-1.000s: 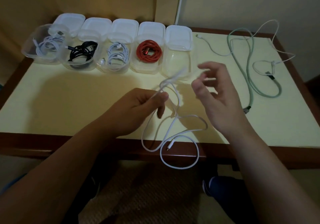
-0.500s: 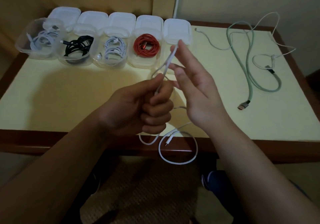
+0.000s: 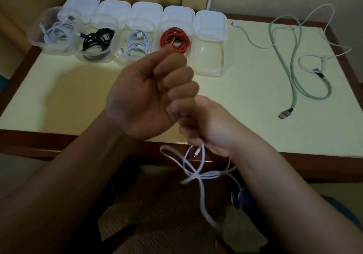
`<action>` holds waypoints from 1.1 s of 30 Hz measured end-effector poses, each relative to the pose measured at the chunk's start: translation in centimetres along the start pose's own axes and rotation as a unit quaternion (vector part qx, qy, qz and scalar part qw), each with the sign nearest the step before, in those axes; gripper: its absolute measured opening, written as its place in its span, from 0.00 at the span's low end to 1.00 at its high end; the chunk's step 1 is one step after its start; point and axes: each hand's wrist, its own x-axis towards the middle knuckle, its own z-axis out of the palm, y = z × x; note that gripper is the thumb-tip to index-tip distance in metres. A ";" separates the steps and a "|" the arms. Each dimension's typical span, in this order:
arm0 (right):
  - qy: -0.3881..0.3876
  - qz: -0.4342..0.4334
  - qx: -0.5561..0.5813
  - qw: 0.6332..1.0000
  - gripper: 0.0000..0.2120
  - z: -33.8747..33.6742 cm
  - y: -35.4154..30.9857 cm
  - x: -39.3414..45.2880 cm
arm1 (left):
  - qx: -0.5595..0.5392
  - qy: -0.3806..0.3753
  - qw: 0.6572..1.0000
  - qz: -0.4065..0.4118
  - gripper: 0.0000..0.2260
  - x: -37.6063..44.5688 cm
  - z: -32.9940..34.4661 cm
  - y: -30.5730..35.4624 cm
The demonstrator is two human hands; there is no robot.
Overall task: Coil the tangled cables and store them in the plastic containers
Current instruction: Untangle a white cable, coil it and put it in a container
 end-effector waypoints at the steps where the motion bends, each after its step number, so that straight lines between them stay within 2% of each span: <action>1: -0.021 0.007 -0.022 1.000 0.17 0.6 0.1 -0.3 | -0.045 -0.024 0.999 0.005 0.18 0.0 -0.4 0.3; 2: -0.030 0.012 -0.035 0.999 0.17 0.9 0.0 -0.6 | -0.086 -0.009 0.996 0.030 0.18 0.3 -1.4 0.2; 5: 0.000 0.006 -0.133 0.991 0.18 0.4 -0.6 -1.0 | -0.066 0.069 0.991 0.091 0.20 1.1 -2.9 0.1; 8: 0.045 -0.018 -0.335 0.941 0.19 0.7 -1.4 -1.7 | 0.082 0.108 0.983 0.123 0.25 1.7 -3.0 -0.8; 10: 0.071 -0.021 -0.399 0.914 0.19 0.8 -1.9 -2.3 | 0.213 0.106 0.962 0.133 0.25 2.1 -3.0 -1.3; 12: 0.093 -0.034 -0.398 0.912 0.18 0.9 -2.2 -2.8 | 0.334 0.105 0.926 0.145 0.23 2.1 -3.1 -1.6; 16: 0.158 -0.062 -0.346 0.923 0.18 0.7 -1.9 -3.0 | 0.494 0.102 0.854 0.125 0.20 1.8 -3.5 -1.8; 18: 0.171 -0.078 -0.353 0.916 0.18 0.2 -1.7 -3.1 | 0.549 0.087 0.824 0.109 0.20 1.8 -3.4 -1.8; 20: 0.155 -0.106 -0.374 0.908 0.16 -0.4 -1.8 -3.4 | 0.571 0.074 0.812 0.094 0.22 1.8 -3.4 -1.7; 23: 0.108 -0.156 -0.413 0.891 0.13 -1.5 -1.9 -3.6 | 0.571 0.042 0.819 0.047 0.24 1.8 -3.5 -1.7; 26: 0.105 -0.191 -0.396 0.892 0.07 -2.1 -1.7 -3.5 | 0.552 0.027 0.833 -0.030 0.29 1.5 -2.9 -1.7; 27: 0.117 -0.198 -0.360 0.904 0.04 -2.4 -1.8 -3.4 | 0.548 0.030 0.833 -0.063 0.31 1.4 -2.7 -1.7; 29: 0.160 -0.197 -0.257 0.933 0.11 -3.5 -2.2 -3.2 | 0.520 0.016 0.843 -0.135 0.34 1.3 -2.5 -1.7; 31: 0.169 -0.177 -0.164 0.956 0.15 -4.8 -2.5 -2.9 | 0.449 -0.029 0.876 -0.175 0.33 1.2 -2.3 -1.9; 33: 0.153 -0.159 -0.113 0.969 0.13 -5.3 -2.4 -2.5 | 0.377 -0.071 0.905 -0.183 0.27 1.0 -2.1 -2.3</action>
